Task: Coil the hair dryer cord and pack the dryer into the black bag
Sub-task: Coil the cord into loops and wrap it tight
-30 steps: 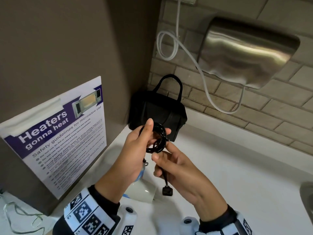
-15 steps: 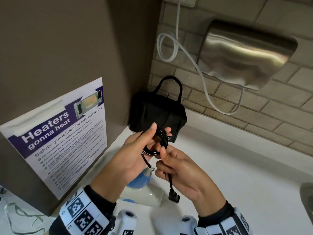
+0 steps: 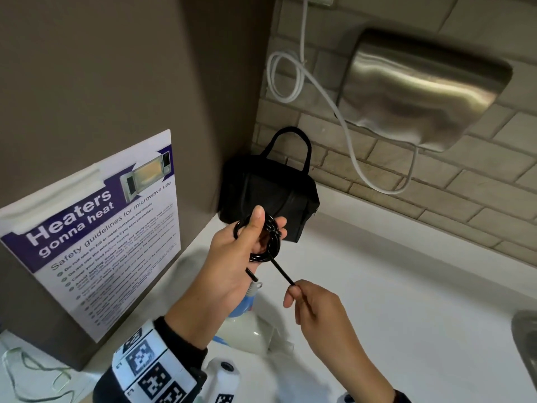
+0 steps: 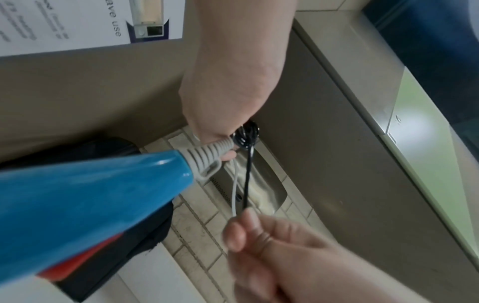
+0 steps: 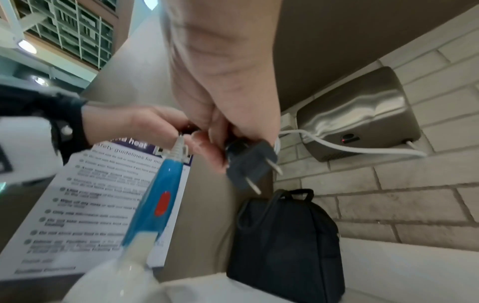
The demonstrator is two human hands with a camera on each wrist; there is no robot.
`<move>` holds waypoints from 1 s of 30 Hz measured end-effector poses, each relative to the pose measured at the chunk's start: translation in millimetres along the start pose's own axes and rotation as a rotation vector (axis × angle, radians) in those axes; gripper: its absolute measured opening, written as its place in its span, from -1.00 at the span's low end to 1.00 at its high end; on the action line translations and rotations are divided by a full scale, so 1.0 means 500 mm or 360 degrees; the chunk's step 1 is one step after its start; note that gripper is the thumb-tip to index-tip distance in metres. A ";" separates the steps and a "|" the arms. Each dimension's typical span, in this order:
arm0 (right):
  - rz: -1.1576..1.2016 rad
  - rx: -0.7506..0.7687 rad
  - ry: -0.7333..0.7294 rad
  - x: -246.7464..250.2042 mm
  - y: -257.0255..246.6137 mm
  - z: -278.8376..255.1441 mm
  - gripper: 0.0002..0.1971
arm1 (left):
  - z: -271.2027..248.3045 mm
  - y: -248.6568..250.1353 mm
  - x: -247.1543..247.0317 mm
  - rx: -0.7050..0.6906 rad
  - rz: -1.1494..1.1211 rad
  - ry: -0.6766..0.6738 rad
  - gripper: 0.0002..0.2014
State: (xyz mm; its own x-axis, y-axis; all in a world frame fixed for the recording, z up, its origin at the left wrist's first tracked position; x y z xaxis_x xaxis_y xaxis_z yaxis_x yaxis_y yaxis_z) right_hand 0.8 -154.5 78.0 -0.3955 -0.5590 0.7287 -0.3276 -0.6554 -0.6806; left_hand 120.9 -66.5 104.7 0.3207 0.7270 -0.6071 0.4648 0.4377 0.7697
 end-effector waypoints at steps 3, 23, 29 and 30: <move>-0.0061 -0.0061 -0.0037 -0.022 0.032 0.009 -0.59 | -0.002 0.001 -0.003 -0.0001 0.0070 -0.0010 -0.64; 0.2005 -0.0664 0.0207 -0.021 0.025 0.068 -0.73 | 0.006 -0.029 0.026 0.0170 0.0402 0.0188 -0.70; 0.2287 -0.0754 0.0106 -0.043 0.000 0.068 -0.64 | 0.018 -0.039 0.038 0.0207 0.0334 0.0177 -0.53; 0.2315 -0.0767 0.0077 -0.047 -0.004 0.067 -0.59 | 0.019 -0.040 0.036 0.0206 0.0310 0.0160 -0.54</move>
State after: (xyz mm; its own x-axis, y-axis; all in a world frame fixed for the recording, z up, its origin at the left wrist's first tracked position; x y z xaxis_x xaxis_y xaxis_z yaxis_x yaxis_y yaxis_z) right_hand 39.6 -157.2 64.7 -0.6333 -0.5276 -0.5662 0.1213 0.6549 -0.7460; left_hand 125.3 -67.2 76.3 0.3339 0.8429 -0.4219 0.5060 0.2174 0.8347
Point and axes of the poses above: each hand's wrist, its own z-axis towards the middle knuckle, its own x-axis out of the back of the hand, y = z × x, the point moved 8 cm from there along z, towards the middle knuckle, and after that the axes turned 4 degrees about y, right-handed, at the moved point
